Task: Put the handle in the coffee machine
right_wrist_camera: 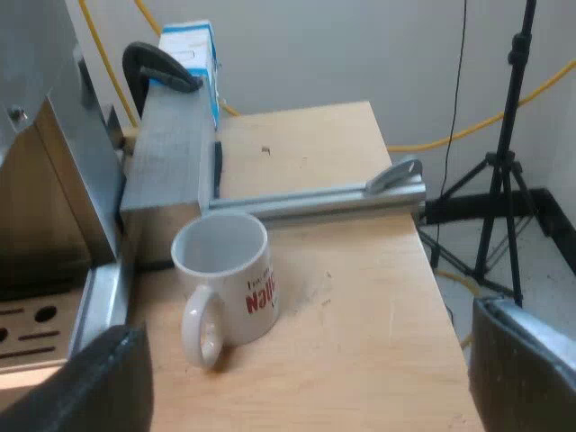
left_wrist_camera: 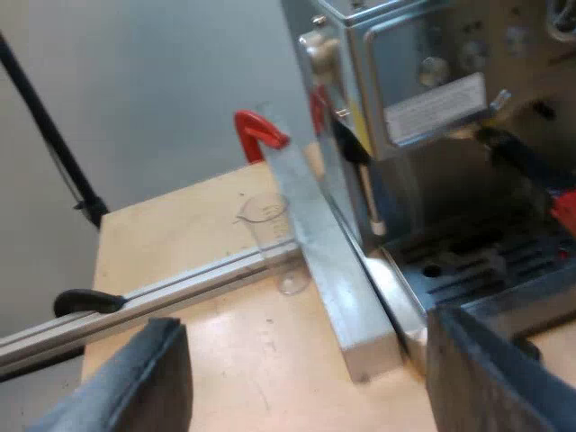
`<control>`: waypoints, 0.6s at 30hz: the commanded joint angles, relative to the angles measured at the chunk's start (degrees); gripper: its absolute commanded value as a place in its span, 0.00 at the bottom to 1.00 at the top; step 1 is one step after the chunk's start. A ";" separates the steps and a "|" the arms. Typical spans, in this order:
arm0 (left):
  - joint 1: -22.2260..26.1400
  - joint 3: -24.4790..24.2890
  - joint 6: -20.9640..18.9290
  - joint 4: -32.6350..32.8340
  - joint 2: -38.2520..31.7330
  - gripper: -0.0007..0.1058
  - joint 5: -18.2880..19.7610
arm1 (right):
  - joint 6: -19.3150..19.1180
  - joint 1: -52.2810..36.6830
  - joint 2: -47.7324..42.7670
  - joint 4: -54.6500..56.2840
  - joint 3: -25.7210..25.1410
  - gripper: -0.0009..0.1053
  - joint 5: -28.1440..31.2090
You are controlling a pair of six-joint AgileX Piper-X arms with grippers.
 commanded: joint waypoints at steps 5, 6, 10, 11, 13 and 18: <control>0.05 7.77 -1.43 -6.66 -7.67 0.56 -1.49 | -0.71 -0.21 -2.61 -1.98 6.01 0.70 -0.35; 0.05 8.91 -1.43 -6.83 -7.66 0.56 -1.49 | -0.71 -0.21 -2.61 -2.31 7.05 0.70 -0.47; 0.05 13.09 -1.70 -6.83 -7.66 0.56 -1.38 | -0.71 -0.21 -2.61 -2.60 10.32 0.70 -1.10; 0.05 13.75 -1.70 -6.83 -7.66 0.56 -1.38 | -0.71 -0.21 -2.61 -2.59 10.80 0.70 -1.18; 0.05 15.46 -1.70 -6.83 -7.66 0.56 -0.99 | -0.71 -0.21 -2.61 -2.59 12.02 0.70 -1.34; 0.05 21.00 -1.70 -6.83 -7.66 0.56 -0.62 | -0.71 -0.21 -2.51 -2.59 15.25 0.70 -4.04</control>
